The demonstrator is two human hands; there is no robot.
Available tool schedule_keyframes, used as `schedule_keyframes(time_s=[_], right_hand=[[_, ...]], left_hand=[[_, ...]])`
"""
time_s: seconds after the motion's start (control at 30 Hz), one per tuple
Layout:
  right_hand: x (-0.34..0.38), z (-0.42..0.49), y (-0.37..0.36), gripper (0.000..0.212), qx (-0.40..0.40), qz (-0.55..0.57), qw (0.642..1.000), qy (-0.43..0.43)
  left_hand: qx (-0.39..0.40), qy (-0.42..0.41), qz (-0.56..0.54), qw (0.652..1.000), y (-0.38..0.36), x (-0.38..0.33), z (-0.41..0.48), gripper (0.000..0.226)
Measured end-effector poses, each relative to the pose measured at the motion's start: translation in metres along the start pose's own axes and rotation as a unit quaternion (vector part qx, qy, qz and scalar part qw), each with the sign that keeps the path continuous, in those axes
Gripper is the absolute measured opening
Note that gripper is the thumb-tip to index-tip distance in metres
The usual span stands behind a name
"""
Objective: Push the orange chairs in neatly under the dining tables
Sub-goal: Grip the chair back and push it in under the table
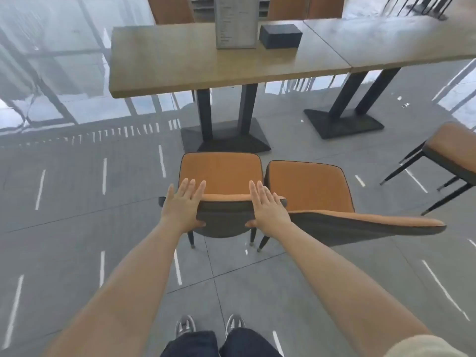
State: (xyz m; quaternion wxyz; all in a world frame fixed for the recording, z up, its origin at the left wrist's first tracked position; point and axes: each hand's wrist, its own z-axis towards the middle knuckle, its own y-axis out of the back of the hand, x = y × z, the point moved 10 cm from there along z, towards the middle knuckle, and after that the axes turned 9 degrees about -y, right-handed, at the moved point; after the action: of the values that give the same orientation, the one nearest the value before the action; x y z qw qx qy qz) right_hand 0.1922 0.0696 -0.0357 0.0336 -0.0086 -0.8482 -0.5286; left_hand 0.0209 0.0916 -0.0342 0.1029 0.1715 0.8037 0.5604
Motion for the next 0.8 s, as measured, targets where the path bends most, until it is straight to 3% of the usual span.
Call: schedule_keyframes(time_s=[0.33, 0.53, 0.8], right_hand=[[-0.013, 0.03, 0.012, 0.092, -0.049, 0.012, 0.998, 0.027], [-0.002, 0.035, 0.024, 0.024, -0.094, -0.063, 0.99, 0.08], [-0.011, 0.064, 0.042, 0.021, -0.141, -0.043, 0.986, 0.081]], left_hand=[[0.006, -0.016, -0.022, 1.0, 0.003, 0.005, 0.022, 0.064], [-0.029, -0.035, -0.024, 0.999, 0.013, 0.004, 0.025, 0.034], [-0.055, -0.048, -0.022, 0.997, 0.023, 0.005, 0.05, 0.028]])
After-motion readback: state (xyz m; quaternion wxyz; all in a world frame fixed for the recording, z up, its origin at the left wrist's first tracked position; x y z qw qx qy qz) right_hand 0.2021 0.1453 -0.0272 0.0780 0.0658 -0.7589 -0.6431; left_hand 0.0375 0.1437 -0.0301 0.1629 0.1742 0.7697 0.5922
